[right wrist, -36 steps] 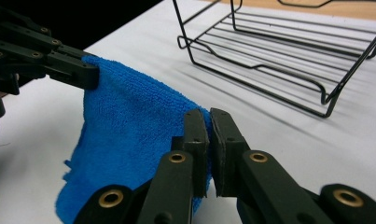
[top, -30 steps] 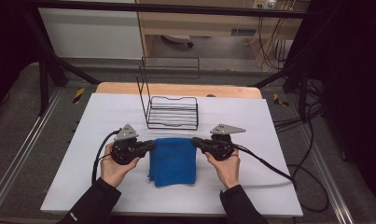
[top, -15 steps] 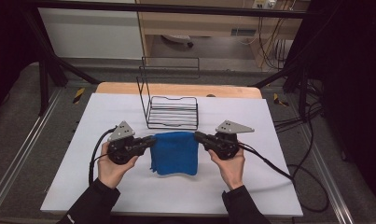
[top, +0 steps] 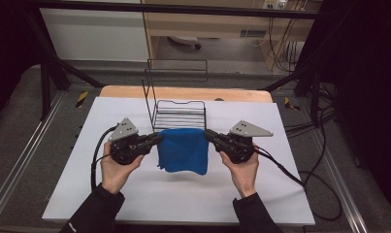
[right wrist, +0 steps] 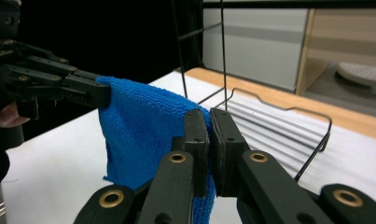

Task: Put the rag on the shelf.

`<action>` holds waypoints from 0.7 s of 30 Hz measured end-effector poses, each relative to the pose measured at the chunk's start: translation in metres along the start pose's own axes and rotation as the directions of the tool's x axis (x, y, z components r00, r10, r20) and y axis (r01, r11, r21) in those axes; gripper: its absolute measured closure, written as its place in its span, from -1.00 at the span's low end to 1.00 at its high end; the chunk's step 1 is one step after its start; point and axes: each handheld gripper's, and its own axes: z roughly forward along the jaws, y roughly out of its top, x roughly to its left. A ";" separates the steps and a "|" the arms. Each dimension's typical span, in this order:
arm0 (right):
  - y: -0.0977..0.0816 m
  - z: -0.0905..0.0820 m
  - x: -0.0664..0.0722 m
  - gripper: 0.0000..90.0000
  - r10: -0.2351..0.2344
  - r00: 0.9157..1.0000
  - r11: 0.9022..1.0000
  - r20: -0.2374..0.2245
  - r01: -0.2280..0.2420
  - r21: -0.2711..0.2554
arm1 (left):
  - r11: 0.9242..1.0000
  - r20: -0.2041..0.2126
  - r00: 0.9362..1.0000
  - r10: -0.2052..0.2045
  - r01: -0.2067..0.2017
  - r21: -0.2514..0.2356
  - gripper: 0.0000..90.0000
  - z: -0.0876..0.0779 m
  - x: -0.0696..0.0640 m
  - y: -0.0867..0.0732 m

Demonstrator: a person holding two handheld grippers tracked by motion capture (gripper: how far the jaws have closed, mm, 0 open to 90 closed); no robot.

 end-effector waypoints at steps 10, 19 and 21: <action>0.020 -0.005 0.001 0.92 -0.014 0.999 0.996 0.044 0.018 -0.087 | 0.997 -0.015 1.000 0.008 -0.009 -0.075 0.84 -0.001 0.000 0.023; 0.046 -0.007 0.003 0.92 -0.048 0.996 0.987 0.075 0.059 -0.153 | 0.990 -0.033 0.999 0.015 -0.020 -0.143 0.84 -0.005 0.002 0.040; 0.050 -0.006 0.003 0.92 -0.051 0.995 0.985 0.080 0.063 -0.161 | 0.988 -0.036 0.999 0.012 -0.018 -0.157 0.84 -0.006 0.004 0.044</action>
